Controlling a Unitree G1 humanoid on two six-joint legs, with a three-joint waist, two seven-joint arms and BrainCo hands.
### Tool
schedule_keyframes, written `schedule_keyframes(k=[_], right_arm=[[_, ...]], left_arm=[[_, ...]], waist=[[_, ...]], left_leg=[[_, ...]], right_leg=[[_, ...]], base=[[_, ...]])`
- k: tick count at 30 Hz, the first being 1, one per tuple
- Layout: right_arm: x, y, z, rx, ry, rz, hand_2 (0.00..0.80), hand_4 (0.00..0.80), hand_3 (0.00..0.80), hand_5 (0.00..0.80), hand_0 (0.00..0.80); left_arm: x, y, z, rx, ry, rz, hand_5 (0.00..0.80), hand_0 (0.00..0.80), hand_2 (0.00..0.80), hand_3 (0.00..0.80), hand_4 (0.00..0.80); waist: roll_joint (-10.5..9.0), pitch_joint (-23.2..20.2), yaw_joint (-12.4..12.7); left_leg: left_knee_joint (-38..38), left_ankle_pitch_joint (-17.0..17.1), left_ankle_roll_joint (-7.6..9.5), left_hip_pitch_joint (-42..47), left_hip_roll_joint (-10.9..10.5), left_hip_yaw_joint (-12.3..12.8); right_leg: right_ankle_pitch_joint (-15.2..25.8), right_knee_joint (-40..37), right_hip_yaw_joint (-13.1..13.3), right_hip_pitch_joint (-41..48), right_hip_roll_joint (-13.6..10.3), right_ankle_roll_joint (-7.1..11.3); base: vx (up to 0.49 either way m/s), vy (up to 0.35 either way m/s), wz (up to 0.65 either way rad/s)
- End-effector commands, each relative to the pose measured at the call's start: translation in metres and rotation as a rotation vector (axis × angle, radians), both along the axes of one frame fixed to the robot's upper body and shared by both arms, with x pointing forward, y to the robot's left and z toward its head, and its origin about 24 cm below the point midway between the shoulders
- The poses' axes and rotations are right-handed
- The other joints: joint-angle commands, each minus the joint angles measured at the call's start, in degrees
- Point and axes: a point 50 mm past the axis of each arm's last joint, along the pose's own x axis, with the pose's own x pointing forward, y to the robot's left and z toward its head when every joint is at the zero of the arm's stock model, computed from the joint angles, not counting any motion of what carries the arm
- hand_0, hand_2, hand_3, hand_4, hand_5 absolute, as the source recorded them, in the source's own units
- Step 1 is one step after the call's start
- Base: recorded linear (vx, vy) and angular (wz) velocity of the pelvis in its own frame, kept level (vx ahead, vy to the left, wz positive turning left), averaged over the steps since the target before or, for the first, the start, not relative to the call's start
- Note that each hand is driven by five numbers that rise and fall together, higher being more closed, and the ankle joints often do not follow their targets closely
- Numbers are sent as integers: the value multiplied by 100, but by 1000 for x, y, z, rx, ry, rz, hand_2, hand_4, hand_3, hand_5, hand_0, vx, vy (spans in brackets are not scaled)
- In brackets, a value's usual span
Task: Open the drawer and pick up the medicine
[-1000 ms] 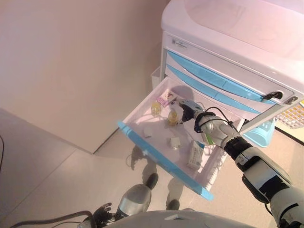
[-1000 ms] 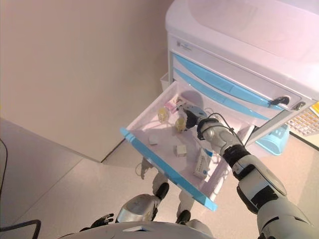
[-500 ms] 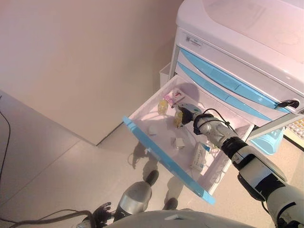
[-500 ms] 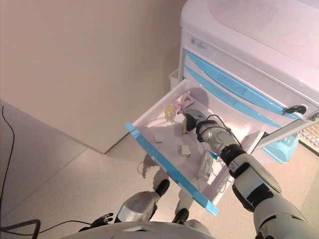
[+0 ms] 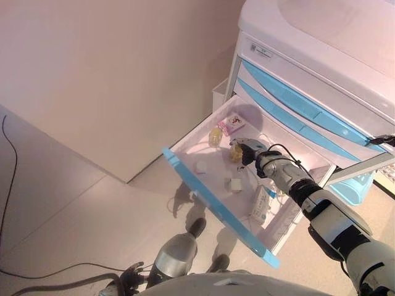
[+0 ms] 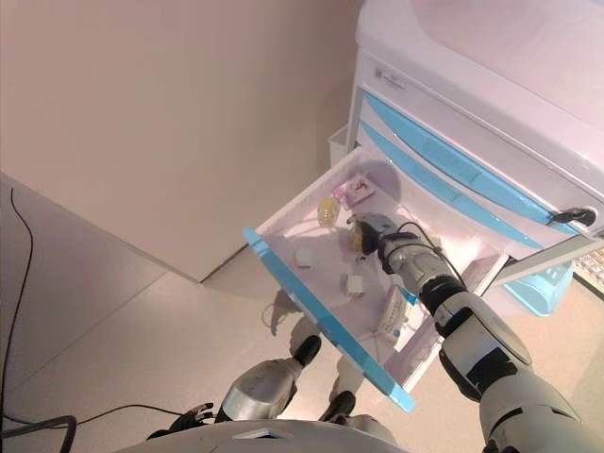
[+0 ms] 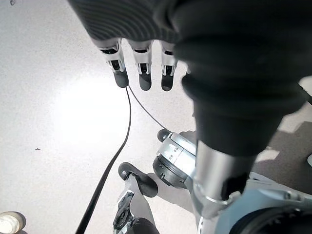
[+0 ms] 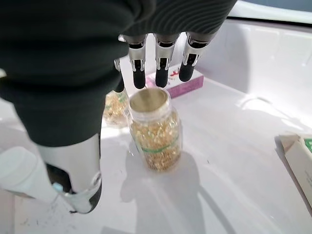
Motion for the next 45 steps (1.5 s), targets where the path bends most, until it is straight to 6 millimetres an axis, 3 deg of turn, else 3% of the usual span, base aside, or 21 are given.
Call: schedule_keyframes(k=[1,21,22,23,24,45], right_arm=[[16,12,26,-63,-92,63,0,0,0,0,0],[18,-1,25,-104,-75,24,0,0,0,0,0],[18,-2,25,-108,-75,25,398,398,398,398,398],[18,-2,25,-110,-75,24,715,715,715,715,715],[18,-3,24,-114,-80,25,800,800,800,800,800],[19,-16,34,-164,-105,35,800,800,800,800,800]], left_arm=[[-3,8,3,28,-1,-80,0,0,0,0,0],[1,8,4,21,-23,-87,0,0,0,0,0],[1,8,4,21,-23,-87,0,0,0,0,0],[1,8,4,21,-24,-88,0,0,0,0,0],[2,8,5,21,-26,-89,0,0,0,0,0],[1,16,7,42,-26,-92,0,0,0,0,0]], waist=[[24,-44,156],[26,105,213],[29,109,212],[31,113,212],[35,125,216],[-129,32,183]], left_leg=[[174,-665,248,232,-212,348],[212,-667,254,159,-247,276],[212,-668,254,158,-249,271],[209,-669,256,158,-248,271],[209,-669,260,153,-249,269],[100,-666,276,243,-238,251]], right_leg=[[872,4,596,-355,-475,585],[881,3,574,-418,-465,576],[881,7,575,-424,-466,580],[882,7,574,-427,-467,582],[884,8,571,-430,-469,584],[961,-115,631,-376,-417,627]], base=[[1,-12,8],[1,0,1],[0,0,0],[0,0,0],[0,0,0],[-1,-1,0]])
